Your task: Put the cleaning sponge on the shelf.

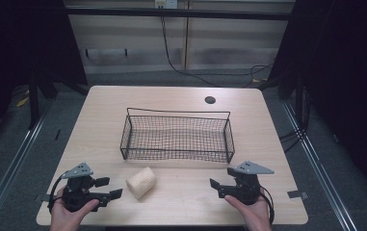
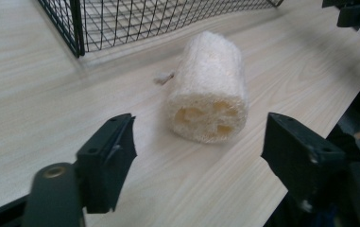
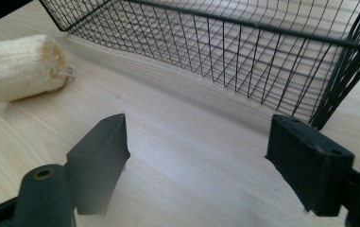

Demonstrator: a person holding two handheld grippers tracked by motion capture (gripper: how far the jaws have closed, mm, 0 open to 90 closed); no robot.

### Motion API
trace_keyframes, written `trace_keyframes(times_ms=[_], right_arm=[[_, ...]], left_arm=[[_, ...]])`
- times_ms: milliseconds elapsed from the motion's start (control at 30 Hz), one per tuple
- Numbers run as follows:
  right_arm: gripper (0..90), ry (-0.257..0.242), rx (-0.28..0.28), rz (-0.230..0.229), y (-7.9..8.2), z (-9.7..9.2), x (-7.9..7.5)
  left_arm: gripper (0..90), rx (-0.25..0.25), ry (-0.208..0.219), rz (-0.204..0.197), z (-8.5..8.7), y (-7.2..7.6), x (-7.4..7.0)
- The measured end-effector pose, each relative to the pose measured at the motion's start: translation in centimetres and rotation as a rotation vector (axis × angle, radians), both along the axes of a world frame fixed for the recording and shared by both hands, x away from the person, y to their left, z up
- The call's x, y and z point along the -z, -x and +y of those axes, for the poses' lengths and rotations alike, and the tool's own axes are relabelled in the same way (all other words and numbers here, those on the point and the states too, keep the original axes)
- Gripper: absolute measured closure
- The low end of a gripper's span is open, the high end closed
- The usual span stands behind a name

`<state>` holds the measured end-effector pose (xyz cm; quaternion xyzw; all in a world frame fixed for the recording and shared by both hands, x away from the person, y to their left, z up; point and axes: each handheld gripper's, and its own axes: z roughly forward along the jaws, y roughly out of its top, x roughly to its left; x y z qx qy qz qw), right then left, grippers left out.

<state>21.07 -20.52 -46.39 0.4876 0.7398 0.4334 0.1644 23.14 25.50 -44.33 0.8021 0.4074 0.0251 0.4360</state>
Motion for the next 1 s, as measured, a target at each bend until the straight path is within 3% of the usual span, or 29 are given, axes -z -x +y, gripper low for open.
trace_keyframes(times_ms=[33, 133, 267, 400, 567, 767, 833, 1000], right_arm=[[20.4, -0.005, -0.003, -0.008, 0.1, 0.0, -0.1], [20.4, -0.015, -0.024, -0.018, 0.5, 0.1, -0.3], [20.2, -0.013, -0.056, 0.022, 0.5, 0.2, -0.3], [20.7, -0.023, -0.065, 0.024, 0.5, 0.1, -0.4], [22.2, -0.022, -0.080, 0.033, 0.6, 0.1, -0.6], [21.5, -0.057, -0.100, 0.054, 0.6, 0.2, -0.4], [21.1, -0.039, -0.096, 0.048, 0.6, 0.3, -0.5], [21.3, -0.033, -0.097, 0.055, 0.5, 0.4, -0.4]], left_arm=[[30.7, 0.000, 0.000, 0.000, 0.0, 0.0, 0.0], [32.7, -0.003, 0.063, 0.019, 0.3, 0.1, -0.3], [34.5, -0.003, 0.049, 0.027, 0.3, 0.1, -0.4], [35.4, 0.024, 0.020, 0.044, 0.1, 0.1, -0.7], [38.9, 0.044, 0.021, 0.050, -0.1, 0.0, -1.1], [38.8, 0.055, -0.032, 0.054, -0.3, 0.2, -2.0], [38.5, 0.058, -0.053, 0.064, -0.1, 0.1, -2.4], [28.6, 0.055, -0.116, 0.084, -0.7, -1.0, -2.6]])
